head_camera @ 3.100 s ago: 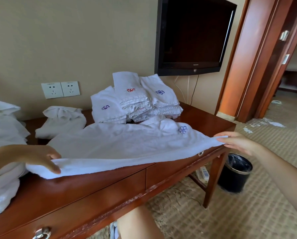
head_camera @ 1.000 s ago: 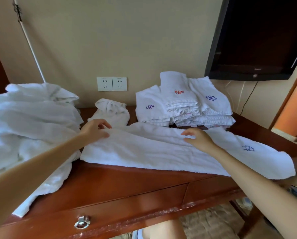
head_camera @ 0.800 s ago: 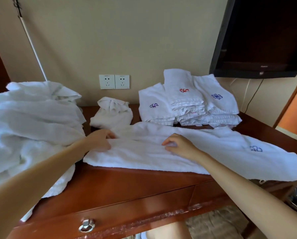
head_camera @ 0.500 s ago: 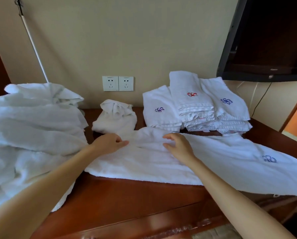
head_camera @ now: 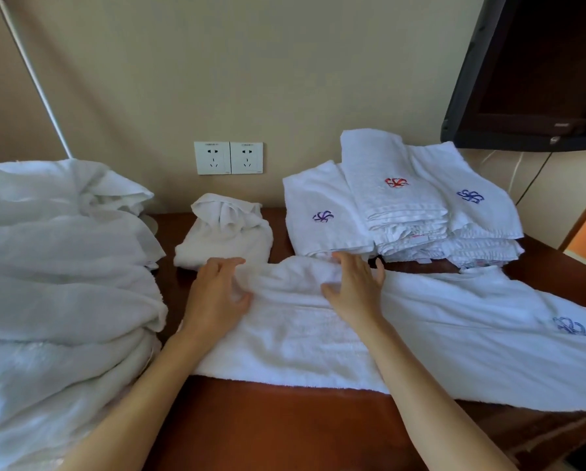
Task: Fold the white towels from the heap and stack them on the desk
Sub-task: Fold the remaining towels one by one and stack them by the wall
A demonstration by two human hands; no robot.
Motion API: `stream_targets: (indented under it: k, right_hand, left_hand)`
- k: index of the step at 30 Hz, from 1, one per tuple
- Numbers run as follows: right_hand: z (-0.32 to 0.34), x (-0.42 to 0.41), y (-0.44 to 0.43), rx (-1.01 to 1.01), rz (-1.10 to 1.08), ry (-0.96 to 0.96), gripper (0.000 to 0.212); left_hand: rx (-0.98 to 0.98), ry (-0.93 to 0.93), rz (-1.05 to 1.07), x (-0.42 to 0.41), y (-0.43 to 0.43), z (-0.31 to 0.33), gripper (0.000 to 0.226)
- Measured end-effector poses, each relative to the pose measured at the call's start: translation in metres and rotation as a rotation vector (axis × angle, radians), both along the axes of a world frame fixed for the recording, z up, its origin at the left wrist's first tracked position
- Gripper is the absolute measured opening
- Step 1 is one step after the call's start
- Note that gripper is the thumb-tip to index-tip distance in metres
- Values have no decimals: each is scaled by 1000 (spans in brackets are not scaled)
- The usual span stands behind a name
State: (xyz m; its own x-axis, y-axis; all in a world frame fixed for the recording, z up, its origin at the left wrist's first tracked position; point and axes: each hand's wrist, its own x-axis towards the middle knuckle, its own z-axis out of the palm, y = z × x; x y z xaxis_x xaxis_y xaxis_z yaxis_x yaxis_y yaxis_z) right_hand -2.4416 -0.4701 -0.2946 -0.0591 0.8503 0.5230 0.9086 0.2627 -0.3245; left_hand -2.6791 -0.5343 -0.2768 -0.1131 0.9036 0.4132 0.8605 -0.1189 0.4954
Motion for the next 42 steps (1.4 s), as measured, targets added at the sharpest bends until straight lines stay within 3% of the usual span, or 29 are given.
stream_targets:
  k: [3,7,10,12,15,19,22,24,27,31,35,37,39,42]
  right_hand:
    - [1,3,0,24,-5,-2,42]
    - [1,7,-3,87,19,-19,27]
    - [4,9,-7,90,85,-51,16]
    - [3,10,-9,119,140,-62,14]
    - [5,9,-12,96,245,-57,17]
    - [9,8,-19,25,359,-21,8]
    - [11,8,-26,35,380,-7,14]
    - [10,11,-25,54,413,23,20]
    - [11,13,-28,-7,449,122,29]
    - [19,9,-32,36,466,298,28]
    - [19,12,-27,209,411,320,17]
    - [17,13,-27,222,393,335,31]
    - [18,14,-28,215,389,319,34]
    - [19,14,-25,208,378,235,20]
  left_hand:
    - [-88,-26,22,-2,2,-1,68]
    - [-191,-53,2,-7,-4,8,65]
    - [-322,-16,-140,-9,-9,16,66]
    - [-423,-141,-221,-6,-14,22,69]
    - [-423,-409,-277,-6,-13,24,58]
    - [-434,-489,-363,-5,-13,26,32]
    - [-481,-551,-398,-5,-14,30,43]
    - [-472,-582,-372,-6,-15,30,50]
    - [-421,-625,-321,-9,-13,29,31]
    - [-342,-608,-282,-13,-17,33,53]
    - [-540,-609,-241,-11,-12,38,37]
    - [-591,-732,-221,-11,-14,38,27]
    - [-554,-880,-152,-9,-11,39,28]
    - [-524,-846,-173,-10,-13,39,24]
